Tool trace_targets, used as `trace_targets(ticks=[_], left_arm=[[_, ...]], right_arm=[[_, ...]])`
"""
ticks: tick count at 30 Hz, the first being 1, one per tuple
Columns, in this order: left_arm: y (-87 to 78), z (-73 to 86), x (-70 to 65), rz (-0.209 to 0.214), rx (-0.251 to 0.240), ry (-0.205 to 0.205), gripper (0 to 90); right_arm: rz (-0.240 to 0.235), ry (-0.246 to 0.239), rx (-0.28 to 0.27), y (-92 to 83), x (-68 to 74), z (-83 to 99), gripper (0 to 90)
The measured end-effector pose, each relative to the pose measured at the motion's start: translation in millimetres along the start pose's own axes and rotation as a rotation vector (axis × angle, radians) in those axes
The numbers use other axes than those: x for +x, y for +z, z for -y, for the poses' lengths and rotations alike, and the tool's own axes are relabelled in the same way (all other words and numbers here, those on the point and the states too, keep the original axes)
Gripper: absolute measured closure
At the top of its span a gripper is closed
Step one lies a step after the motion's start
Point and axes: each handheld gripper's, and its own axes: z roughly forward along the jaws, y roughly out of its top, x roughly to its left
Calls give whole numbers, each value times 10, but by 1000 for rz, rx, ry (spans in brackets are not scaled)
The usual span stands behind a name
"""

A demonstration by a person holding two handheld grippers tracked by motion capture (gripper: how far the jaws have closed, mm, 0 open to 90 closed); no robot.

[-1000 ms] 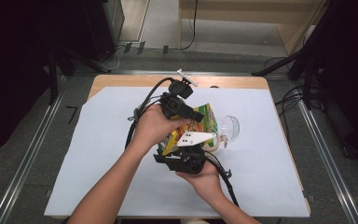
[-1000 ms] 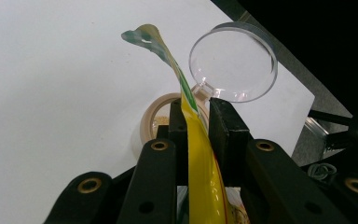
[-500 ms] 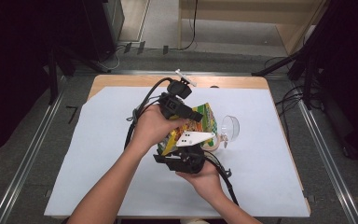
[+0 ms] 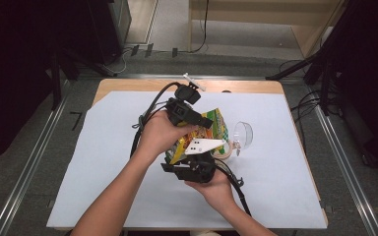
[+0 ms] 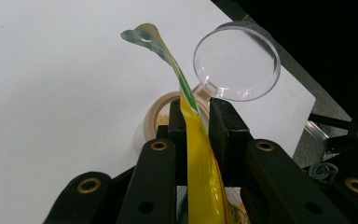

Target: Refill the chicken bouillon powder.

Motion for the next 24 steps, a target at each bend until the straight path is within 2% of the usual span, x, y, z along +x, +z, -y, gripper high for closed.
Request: trace_targets(ticks=[12, 24], left_arm=[[4, -17, -39, -12, 3, 9, 794], [-7, -34, -50, -6, 9, 16, 793]], right_arm=[[0, 2, -9, -2, -4, 1, 737], [-2, -1, -21, -16, 10, -6, 744]])
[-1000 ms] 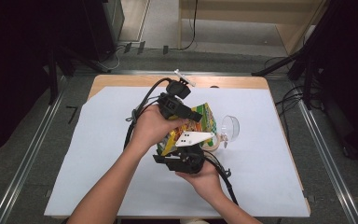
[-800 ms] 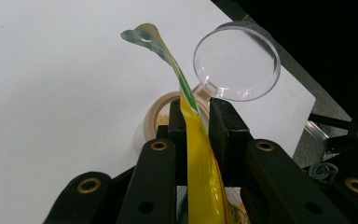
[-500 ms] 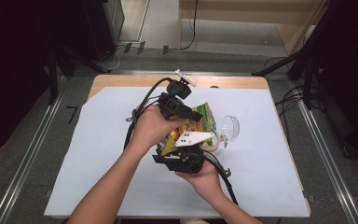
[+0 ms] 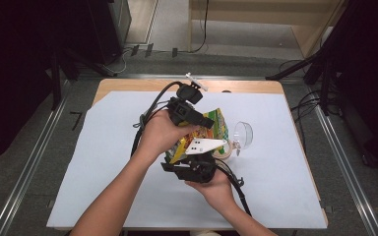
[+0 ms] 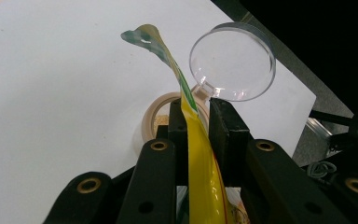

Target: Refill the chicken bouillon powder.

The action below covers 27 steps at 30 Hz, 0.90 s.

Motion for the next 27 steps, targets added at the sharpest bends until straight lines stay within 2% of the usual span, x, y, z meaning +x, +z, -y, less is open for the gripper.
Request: trace_targets(ticks=[12, 27], left_arm=[[8, 24, 8, -6, 0, -4, 794], [18, -1, 45, 9, 0, -17, 792]], right_arm=[[-1, 8, 9, 22, -8, 20, 743], [4, 16, 4, -2, 2, -2, 739]])
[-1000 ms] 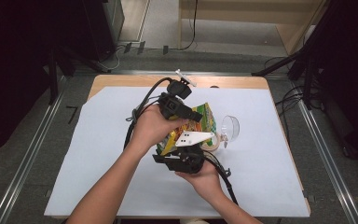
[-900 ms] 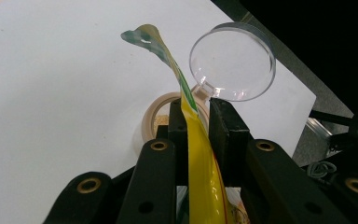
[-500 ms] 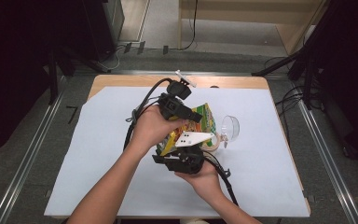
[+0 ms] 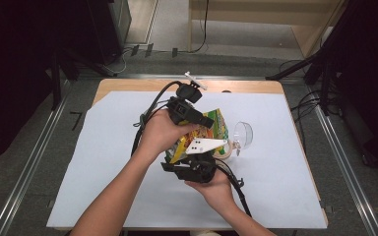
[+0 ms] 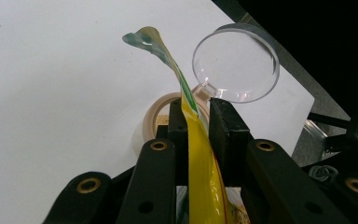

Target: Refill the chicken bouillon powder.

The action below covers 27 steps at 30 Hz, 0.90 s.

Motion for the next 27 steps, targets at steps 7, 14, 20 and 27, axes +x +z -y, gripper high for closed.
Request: trace_targets(ticks=[7, 14, 20, 27], left_arm=[[3, 3, -5, -1, -3, -2, 790], [-8, 1, -79, -28, -1, 23, 789], [-11, -5, -90, -30, 3, 21, 790], [-10, -4, -86, -28, 3, 19, 790]], right_arm=[[2, 2, 6, 10, -12, 3, 740], [2, -1, 0, 12, -10, 3, 743], [4, -2, 0, 10, -11, 3, 743], [4, -4, 2, 9, -11, 2, 743]])
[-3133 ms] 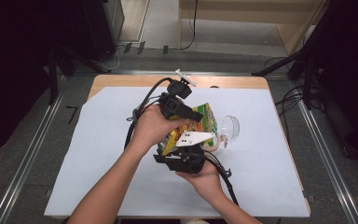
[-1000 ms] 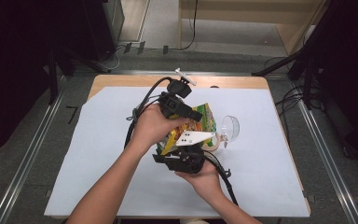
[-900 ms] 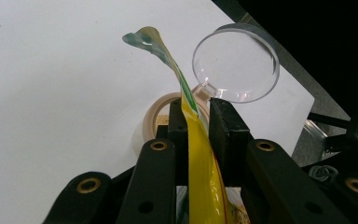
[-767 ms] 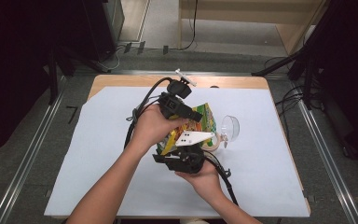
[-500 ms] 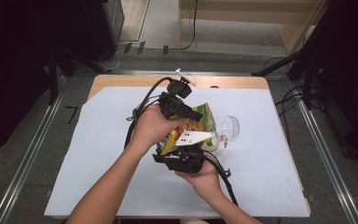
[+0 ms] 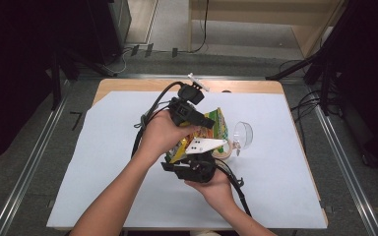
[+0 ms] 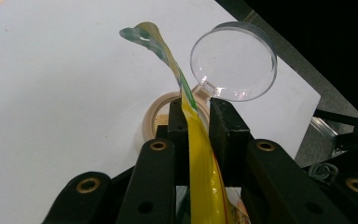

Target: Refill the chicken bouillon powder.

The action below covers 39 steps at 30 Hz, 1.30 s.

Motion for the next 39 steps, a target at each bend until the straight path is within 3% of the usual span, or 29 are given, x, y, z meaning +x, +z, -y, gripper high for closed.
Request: trace_targets(ticks=[39], left_arm=[[-32, 15, -14, -6, -1, 3, 791]], right_arm=[[-8, -7, -7, 9, 26, -6, 744]])
